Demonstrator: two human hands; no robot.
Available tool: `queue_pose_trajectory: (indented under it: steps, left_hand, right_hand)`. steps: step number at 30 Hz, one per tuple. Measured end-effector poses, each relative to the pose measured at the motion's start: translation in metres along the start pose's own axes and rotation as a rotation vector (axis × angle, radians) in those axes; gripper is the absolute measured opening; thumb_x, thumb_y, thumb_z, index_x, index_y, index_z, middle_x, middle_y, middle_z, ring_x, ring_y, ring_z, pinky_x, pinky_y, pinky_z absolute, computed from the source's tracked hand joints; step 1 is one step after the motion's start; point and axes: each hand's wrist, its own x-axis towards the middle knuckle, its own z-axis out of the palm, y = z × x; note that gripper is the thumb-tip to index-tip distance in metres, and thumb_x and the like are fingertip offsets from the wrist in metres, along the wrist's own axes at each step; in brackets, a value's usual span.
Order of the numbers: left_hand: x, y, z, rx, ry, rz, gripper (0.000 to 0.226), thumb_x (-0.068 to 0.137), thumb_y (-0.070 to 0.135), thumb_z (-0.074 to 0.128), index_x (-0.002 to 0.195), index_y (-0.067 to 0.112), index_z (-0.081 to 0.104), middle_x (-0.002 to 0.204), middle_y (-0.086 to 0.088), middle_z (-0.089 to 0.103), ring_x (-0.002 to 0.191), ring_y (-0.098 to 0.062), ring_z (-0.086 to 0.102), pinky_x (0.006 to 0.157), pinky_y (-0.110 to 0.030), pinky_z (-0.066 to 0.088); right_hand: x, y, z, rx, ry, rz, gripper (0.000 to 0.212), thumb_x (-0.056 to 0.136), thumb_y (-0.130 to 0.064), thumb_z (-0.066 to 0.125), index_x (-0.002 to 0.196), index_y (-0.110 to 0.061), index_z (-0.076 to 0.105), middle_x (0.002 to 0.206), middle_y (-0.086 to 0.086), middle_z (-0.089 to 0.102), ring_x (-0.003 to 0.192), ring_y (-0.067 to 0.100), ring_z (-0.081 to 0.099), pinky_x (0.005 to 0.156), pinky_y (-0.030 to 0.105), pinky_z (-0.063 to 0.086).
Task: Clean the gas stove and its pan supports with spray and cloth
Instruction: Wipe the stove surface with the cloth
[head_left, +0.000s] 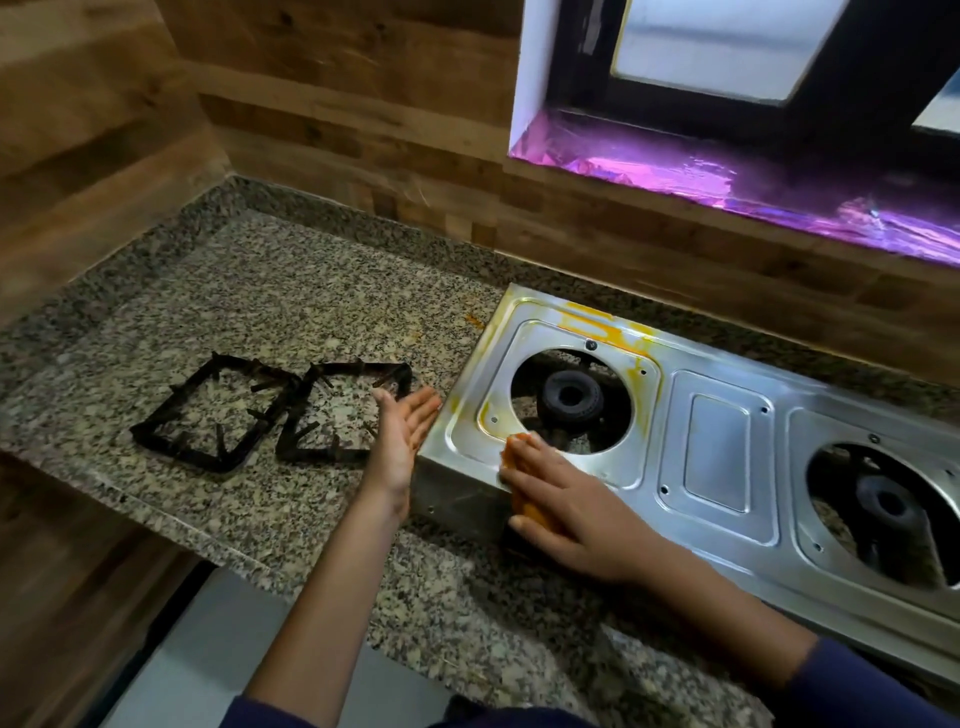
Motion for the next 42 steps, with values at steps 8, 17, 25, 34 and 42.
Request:
queue_pose_trajectory:
  steps: [8, 17, 25, 34, 42]
  left_hand:
    - [-0.002, 0.004, -0.013, -0.051, 0.071, 0.025, 0.079, 0.095, 0.064, 0.000, 0.145, 0.017, 0.040, 0.150, -0.006, 0.043, 0.137, -0.018, 0.041, 0.114, -0.033, 0.029]
    - [-0.012, 0.003, -0.018, 0.046, 0.125, 0.072, 0.078, 0.094, 0.065, 0.000, 0.146, 0.024, 0.041, 0.154, 0.000, 0.038, 0.142, -0.017, 0.033, 0.119, -0.040, 0.021]
    - [0.016, 0.004, 0.012, -0.013, 0.175, 0.095, 0.067, 0.093, 0.063, 0.013, 0.136, 0.025, 0.047, 0.141, 0.000, 0.048, 0.134, -0.016, 0.043, 0.097, -0.024, 0.036]
    - [0.051, -0.001, 0.040, 0.801, 0.042, 0.435, 0.064, 0.097, 0.056, 0.017, 0.149, 0.025, 0.037, 0.157, 0.007, 0.030, 0.146, -0.008, 0.021, 0.118, -0.035, 0.023]
    - [0.057, -0.014, 0.040, 1.342, -0.066, 0.481, 0.085, 0.086, 0.067, -0.014, 0.156, 0.025, 0.010, 0.163, 0.008, -0.003, 0.149, -0.008, -0.011, 0.120, -0.031, -0.001]
  right_hand:
    - [0.128, -0.004, 0.025, -0.009, 0.059, -0.025, 0.047, 0.101, -0.037, 0.043, 0.142, -0.016, 0.049, 0.156, 0.016, 0.032, 0.144, 0.033, 0.029, 0.117, 0.042, 0.025]
    - [0.176, 0.060, -0.009, -0.156, 0.028, 0.243, 0.060, 0.103, -0.042, 0.034, 0.153, -0.011, 0.024, 0.161, 0.020, 0.011, 0.149, 0.036, 0.012, 0.121, 0.047, 0.015]
    - [0.125, 0.016, 0.015, -0.175, -0.092, -0.152, 0.051, 0.102, -0.035, 0.036, 0.150, -0.018, 0.034, 0.158, 0.012, 0.027, 0.145, 0.027, 0.026, 0.117, 0.046, 0.018]
    - [0.184, 0.101, -0.027, -0.242, -0.025, 0.252, 0.051, 0.104, -0.039, 0.031, 0.152, -0.025, 0.029, 0.164, 0.006, 0.012, 0.151, 0.024, 0.010, 0.120, 0.050, 0.013]
    - [0.179, 0.164, -0.051, -0.169, 0.209, 0.660, 0.051, 0.101, -0.038, 0.034, 0.149, -0.019, 0.036, 0.161, 0.011, 0.020, 0.150, 0.026, 0.015, 0.119, 0.048, 0.012]
